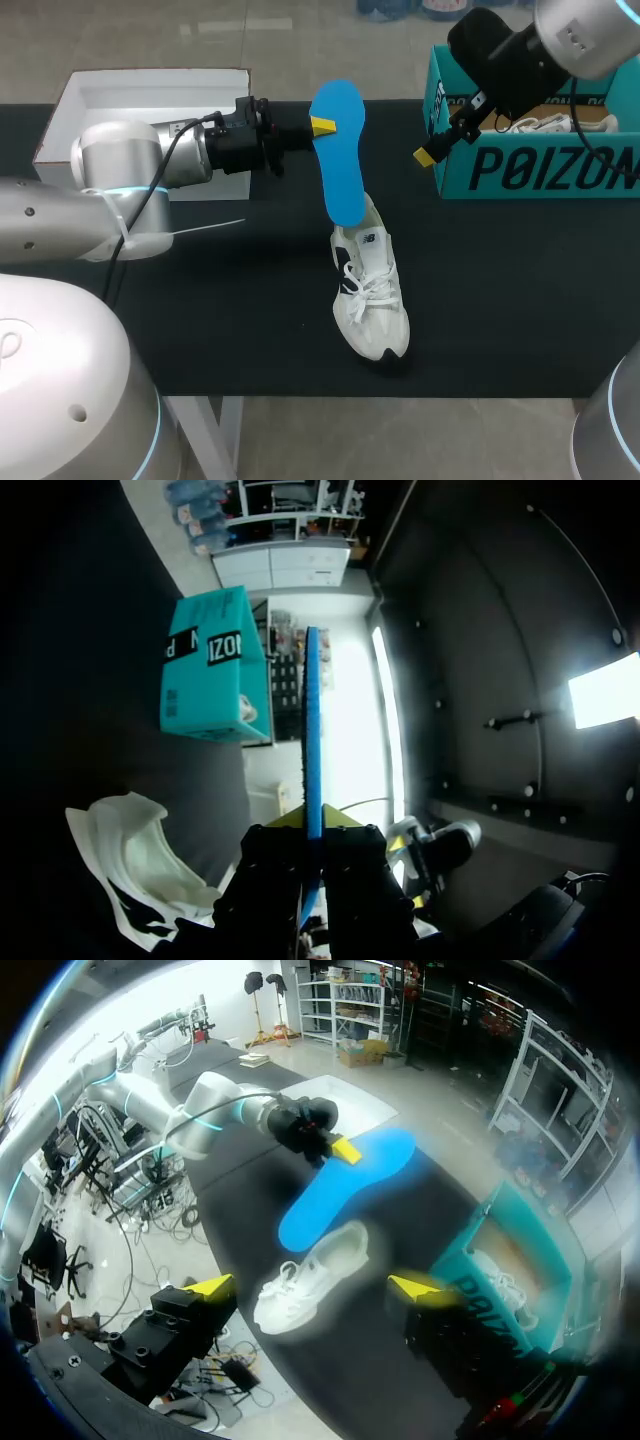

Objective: Take the shoe out of the shoebox, open the shoe tongue, remove and reinsert the insole, then place the shoe into the shoebox

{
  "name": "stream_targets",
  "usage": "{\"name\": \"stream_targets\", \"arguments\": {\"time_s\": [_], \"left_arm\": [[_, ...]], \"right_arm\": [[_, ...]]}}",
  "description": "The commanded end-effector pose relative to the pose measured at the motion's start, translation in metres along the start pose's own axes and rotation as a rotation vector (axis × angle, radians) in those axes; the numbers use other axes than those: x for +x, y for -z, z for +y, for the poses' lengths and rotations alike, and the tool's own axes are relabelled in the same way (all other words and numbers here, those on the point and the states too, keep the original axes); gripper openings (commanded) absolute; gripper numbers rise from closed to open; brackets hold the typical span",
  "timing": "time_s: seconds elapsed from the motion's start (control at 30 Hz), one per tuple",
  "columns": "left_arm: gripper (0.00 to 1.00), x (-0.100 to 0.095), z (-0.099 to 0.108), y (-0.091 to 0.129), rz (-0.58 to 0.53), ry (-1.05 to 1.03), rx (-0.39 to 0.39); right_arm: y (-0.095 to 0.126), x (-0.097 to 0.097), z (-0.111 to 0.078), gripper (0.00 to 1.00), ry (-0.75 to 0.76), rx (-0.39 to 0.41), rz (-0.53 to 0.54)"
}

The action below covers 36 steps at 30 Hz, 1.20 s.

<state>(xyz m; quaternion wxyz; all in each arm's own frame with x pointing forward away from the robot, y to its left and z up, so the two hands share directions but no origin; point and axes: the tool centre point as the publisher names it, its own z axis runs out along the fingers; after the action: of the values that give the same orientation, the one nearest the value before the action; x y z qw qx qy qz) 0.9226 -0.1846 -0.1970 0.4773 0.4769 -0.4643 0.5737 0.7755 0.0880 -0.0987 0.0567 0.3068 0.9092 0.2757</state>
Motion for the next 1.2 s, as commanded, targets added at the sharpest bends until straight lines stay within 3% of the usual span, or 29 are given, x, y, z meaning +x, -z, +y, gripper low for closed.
{"name": "stream_targets", "arguments": {"time_s": [0.03, 0.87, 0.93, 1.2], "left_arm": [[0.0, 0.0, 0.001, 0.0, -0.003, 0.0, 0.001], [0.0, 0.0, 0.001, 0.0, -0.003, 0.0, 0.001], [0.0, 0.006, 0.004, -0.003, -0.079, -0.166, -0.03], [0.0, 0.037, 0.031, 0.004, -0.15, -0.672, -0.093]], "right_arm": [[-0.002, 0.0, 0.001, 1.0, -0.001, 0.001, -0.001], [-0.002, 0.0, 0.001, 1.0, -0.001, 0.001, -0.001], [-0.002, 0.0, 0.001, 1.0, -0.001, 0.001, -0.001], [-0.002, 0.0, 0.001, 1.0, -0.001, 0.001, -0.001]]}}
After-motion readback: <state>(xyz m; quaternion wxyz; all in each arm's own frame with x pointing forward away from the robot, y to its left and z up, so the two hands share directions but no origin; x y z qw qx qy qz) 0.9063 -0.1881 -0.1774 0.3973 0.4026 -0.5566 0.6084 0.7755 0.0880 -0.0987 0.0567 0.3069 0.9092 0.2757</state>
